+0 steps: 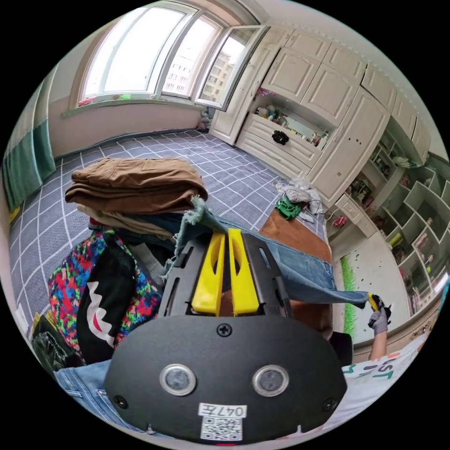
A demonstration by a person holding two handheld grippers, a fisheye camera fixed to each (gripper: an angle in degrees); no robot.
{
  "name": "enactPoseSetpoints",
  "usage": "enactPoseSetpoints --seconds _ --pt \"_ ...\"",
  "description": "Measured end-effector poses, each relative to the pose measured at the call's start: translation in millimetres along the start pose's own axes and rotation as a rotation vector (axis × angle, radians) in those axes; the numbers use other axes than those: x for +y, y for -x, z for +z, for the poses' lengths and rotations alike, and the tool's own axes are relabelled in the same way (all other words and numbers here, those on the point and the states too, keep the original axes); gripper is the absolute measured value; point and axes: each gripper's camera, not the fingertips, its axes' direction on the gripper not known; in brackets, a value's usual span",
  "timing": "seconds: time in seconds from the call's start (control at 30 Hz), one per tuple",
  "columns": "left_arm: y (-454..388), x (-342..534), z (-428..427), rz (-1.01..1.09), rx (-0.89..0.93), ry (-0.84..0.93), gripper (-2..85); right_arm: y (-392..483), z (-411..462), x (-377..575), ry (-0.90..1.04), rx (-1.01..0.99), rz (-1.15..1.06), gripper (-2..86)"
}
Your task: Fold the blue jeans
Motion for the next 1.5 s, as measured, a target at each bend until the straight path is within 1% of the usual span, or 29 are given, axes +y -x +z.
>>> enactPoseSetpoints --seconds 0.1,0.23,0.37,0.47,0.53,0.6,0.67,0.7,0.77,0.87,0.93,1.0,1.1,1.17,1.2,1.23,1.27,1.3,1.33,1.4,1.47,1.5 --pt "-32 -53 50 0.01 -0.083 0.033 -0.6 26 43 -40 0.019 0.044 -0.052 -0.7" --pt "-69 -118 124 0.016 -0.213 0.082 -0.6 57 126 -103 0.089 0.15 -0.105 -0.7" --pt "-103 -179 230 0.009 -0.308 0.215 -0.4 62 223 -153 0.195 0.295 -0.108 -0.5" --pt "-115 -209 303 -0.032 -0.347 0.312 0.3 52 282 -171 0.25 0.338 -0.082 0.3" --pt "-116 -223 339 -0.085 -0.359 0.35 1.5 47 304 -175 0.245 0.346 -0.092 2.3" --pt "-117 -241 378 -0.124 -0.377 0.401 7.0 49 308 -176 0.197 0.355 -0.137 5.4" --pt "-124 -255 396 -0.092 -0.347 0.426 10.8 58 291 -176 0.126 0.354 -0.222 7.3" --pt "-134 -264 400 -0.058 -0.34 0.412 11.8 60 285 -175 0.113 0.357 -0.249 7.4" --pt "-151 -274 396 0.004 -0.342 0.378 13.0 67 259 -172 0.106 0.431 -0.348 7.1" --pt "-178 -275 385 0.092 -0.303 0.364 13.0 63 234 -165 0.154 0.495 -0.404 6.8" --pt "-194 -262 379 0.138 -0.203 0.393 12.1 56 228 -164 0.189 0.511 -0.409 7.2" --pt "-216 -229 373 0.176 -0.012 0.472 11.1 56 229 -168 0.216 0.505 -0.445 8.0" --pt "-244 -175 357 0.181 0.14 0.516 10.6 90 248 -185 0.268 0.499 -0.682 10.0" --pt "-257 -147 346 0.154 0.179 0.485 10.2 130 276 -205 0.378 0.527 -0.935 11.6" --pt "-263 -131 341 0.132 0.213 0.452 9.9 138 284 -211 0.414 0.537 -0.984 11.9" --pt "-265 -124 340 0.121 0.224 0.431 9.7 153 298 -224 0.489 0.549 -1.059 12.2" --pt "-267 -111 338 0.1 0.227 0.383 9.3 165 311 -237 0.565 0.551 -1.111 12.3" --pt "-268 -101 339 0.089 0.21 0.337 8.8 170 318 -244 0.602 0.55 -1.131 12.2" --pt "-269 -97 341 0.094 0.19 0.319 8.5 178 331 -255 0.677 0.545 -1.163 12.0" --pt "-276 -87 349 0.131 0.042 0.263 8.0 185 350 -269 0.782 0.529 -1.182 11.3" --pt "-286 -83 356 0.199 -0.036 0.258 8.0 187 373 -281 0.899 0.53 -1.154 8.7" --pt "-293 -80 361 0.238 -0.095 0.26 8.0 187 377 -283 0.923 0.521 -1.141 7.9"
